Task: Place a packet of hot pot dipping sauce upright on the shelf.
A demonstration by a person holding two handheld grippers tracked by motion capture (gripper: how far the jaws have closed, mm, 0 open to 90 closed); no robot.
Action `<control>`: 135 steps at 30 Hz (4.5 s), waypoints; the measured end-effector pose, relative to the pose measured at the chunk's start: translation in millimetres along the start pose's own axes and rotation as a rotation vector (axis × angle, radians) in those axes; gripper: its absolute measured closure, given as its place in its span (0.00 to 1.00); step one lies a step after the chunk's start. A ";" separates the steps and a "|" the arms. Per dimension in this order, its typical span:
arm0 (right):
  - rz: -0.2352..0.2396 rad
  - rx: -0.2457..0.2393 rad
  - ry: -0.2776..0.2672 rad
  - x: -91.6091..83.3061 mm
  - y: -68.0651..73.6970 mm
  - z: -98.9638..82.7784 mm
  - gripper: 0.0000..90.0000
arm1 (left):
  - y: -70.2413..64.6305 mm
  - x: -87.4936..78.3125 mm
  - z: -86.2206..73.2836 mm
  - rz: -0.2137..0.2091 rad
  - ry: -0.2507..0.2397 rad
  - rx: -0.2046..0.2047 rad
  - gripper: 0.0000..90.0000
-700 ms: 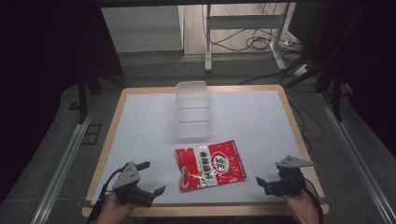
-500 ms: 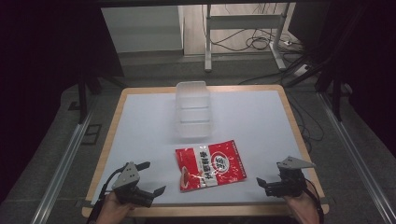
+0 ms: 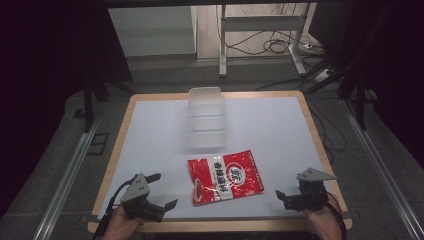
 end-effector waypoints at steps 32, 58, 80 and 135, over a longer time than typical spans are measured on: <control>0.035 -0.048 -0.048 7.5 15.6 17.1 0.02 | -1.5 1.2 -0.5 0.001 0.010 0.012 0.00; 0.095 -0.081 -0.038 30.2 29.7 31.6 0.02 | -1.4 1.5 -0.6 0.004 0.011 0.011 0.00; 0.166 -0.072 0.029 64.2 47.8 37.6 0.04 | 1.1 -0.3 0.2 0.007 -0.001 -0.017 0.01; 0.269 -0.040 0.097 83.9 92.3 53.3 0.40 | -0.8 1.3 -0.4 0.006 0.010 -0.001 0.01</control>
Point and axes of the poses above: each handheld gripper's, and its own axes: x roughly forward along the jaws, z roughly out of its top, y roughly to its left, the point moved 9 cm from there along x, roughly forward along the jaws, and after that the axes turned 5 degrees about x, right-handed, at the moved point
